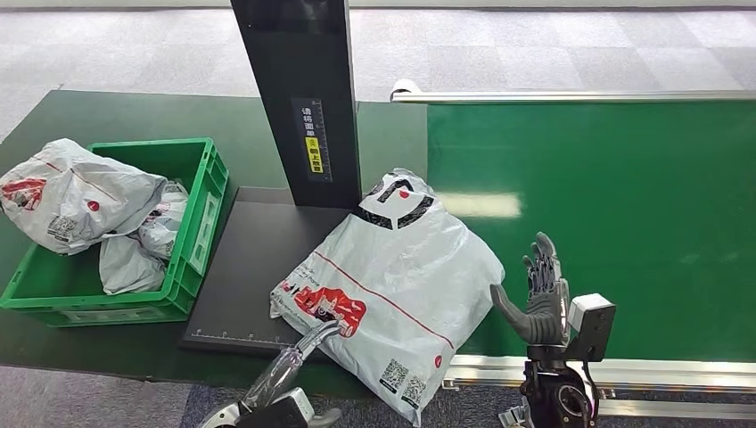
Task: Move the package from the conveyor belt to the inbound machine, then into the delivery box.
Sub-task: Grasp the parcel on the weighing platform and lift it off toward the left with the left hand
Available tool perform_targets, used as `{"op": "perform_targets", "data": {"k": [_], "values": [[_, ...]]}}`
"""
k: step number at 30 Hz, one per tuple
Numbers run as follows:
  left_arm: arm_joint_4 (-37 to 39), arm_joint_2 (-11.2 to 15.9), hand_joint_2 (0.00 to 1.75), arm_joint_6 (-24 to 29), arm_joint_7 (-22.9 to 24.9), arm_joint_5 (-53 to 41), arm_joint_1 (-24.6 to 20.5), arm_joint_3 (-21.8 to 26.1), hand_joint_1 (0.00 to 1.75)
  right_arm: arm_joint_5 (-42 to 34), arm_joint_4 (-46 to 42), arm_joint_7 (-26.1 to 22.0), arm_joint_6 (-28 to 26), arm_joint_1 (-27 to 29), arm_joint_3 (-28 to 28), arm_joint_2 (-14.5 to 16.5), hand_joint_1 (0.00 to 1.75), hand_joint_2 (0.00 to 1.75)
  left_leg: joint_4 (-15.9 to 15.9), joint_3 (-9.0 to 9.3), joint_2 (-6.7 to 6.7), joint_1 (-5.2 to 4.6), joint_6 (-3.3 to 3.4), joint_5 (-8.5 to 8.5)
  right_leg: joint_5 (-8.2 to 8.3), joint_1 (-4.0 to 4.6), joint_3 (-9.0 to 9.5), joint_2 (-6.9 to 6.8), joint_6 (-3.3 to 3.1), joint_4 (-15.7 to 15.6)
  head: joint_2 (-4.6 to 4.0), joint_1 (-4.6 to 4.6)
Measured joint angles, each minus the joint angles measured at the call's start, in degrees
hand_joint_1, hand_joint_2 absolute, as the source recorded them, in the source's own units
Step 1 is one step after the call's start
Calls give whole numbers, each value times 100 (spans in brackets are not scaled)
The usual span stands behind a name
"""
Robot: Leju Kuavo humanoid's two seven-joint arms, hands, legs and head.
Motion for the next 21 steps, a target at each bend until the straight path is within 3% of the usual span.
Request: {"op": "perform_targets", "data": {"k": [5, 10, 15, 18, 21], "values": [[13, 27, 175, -22, -3, 42, -14, -137, 0, 11, -41, 7, -9, 72, -3, -3, 0, 175, 0, -1, -2, -1, 0, 0, 0, -1, 0, 0, 0, 0, 0, 1], [91, 35, 175, 261, 12, -233, -67, -467, 0, -4, -146, 7, -28, 215, -3, -3, 0, 175, 0, -1, -2, -1, 1, -1, 0, -1, 0, 0, 0, 0, 0, 1], [137, -7, 175, 544, -170, 79, -152, -696, 0, -37, -324, 10, -51, 353, -7, 10, 0, 175, 0, -1, -1, -1, 0, 0, 0, -1, 0, 0, 0, 0, 0, 0], [193, -131, 175, 779, -234, 232, -226, -764, 24, -67, -397, 25, -68, 373, -8, 30, 0, 175, 0, 0, -1, -1, 1, 0, 0, -1, 1, 0, 0, 0, 0, 1], [247, -247, 175, 1117, -141, 157, -276, -787, 72, -75, -455, 32, -98, 379, -10, 51, 0, 175, 1, 0, -1, -1, 1, 0, 0, -1, 1, 0, 1, 0, 0, 1]]}}
